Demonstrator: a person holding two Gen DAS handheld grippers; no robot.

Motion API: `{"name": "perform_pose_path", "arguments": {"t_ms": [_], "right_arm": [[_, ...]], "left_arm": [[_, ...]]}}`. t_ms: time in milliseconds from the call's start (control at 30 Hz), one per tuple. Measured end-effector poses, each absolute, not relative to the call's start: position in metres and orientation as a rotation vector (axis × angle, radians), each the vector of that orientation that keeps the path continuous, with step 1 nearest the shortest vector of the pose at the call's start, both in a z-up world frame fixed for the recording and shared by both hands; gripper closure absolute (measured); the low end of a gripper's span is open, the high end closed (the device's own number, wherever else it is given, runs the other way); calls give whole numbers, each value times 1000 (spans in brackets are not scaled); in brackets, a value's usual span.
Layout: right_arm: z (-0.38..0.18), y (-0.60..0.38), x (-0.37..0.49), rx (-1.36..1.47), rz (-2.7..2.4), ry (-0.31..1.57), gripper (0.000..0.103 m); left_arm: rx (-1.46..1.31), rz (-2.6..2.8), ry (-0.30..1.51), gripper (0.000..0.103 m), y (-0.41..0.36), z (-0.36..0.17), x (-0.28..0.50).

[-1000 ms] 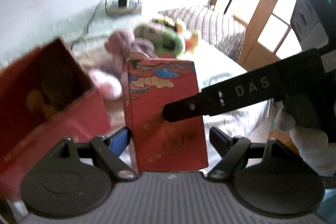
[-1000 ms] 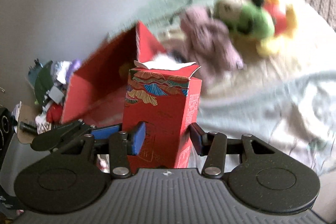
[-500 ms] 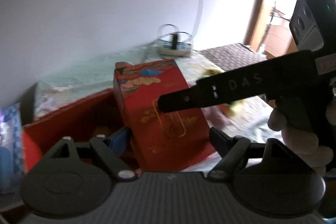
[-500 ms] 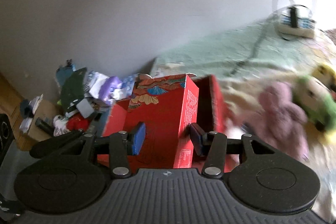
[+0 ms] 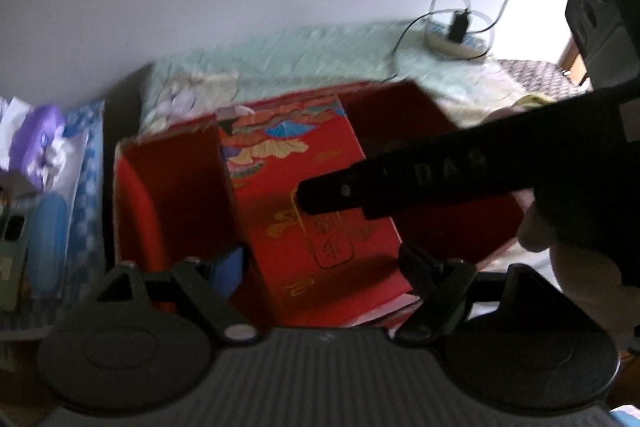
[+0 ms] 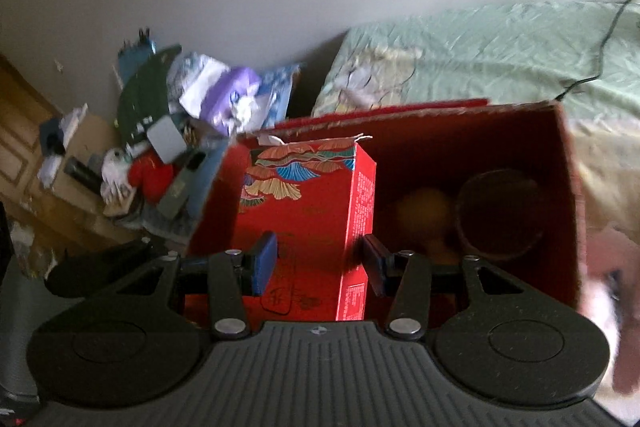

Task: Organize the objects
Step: 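Lift the gift box with the right gripper and carry it over the red box, then lower the gift box into the red box with the right gripper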

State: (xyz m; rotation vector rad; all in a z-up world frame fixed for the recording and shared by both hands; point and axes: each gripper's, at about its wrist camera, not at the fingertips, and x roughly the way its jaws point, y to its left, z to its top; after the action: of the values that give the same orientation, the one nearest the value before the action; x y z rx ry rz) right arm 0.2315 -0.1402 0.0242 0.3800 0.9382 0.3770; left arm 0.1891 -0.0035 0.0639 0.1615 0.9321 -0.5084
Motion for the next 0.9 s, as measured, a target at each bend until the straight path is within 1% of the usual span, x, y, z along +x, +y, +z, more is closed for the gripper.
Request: {"name": "perform_pose_path", "arguments": {"t_ms": [267, 433, 700, 900], "right_arm": [[-13, -129, 263, 376, 414, 1060, 53], [-25, -128, 274, 379, 414, 1116, 53], [-39, -135, 278, 431, 379, 1176, 53], [-43, -140, 277, 470, 321, 1195, 55]], "left_arm": [[146, -449, 1045, 22, 2, 29, 217], [150, -438, 1108, 22, -2, 12, 230], [160, -428, 1149, 23, -9, 6, 238], [165, -440, 1160, 24, -16, 4, 241]]}}
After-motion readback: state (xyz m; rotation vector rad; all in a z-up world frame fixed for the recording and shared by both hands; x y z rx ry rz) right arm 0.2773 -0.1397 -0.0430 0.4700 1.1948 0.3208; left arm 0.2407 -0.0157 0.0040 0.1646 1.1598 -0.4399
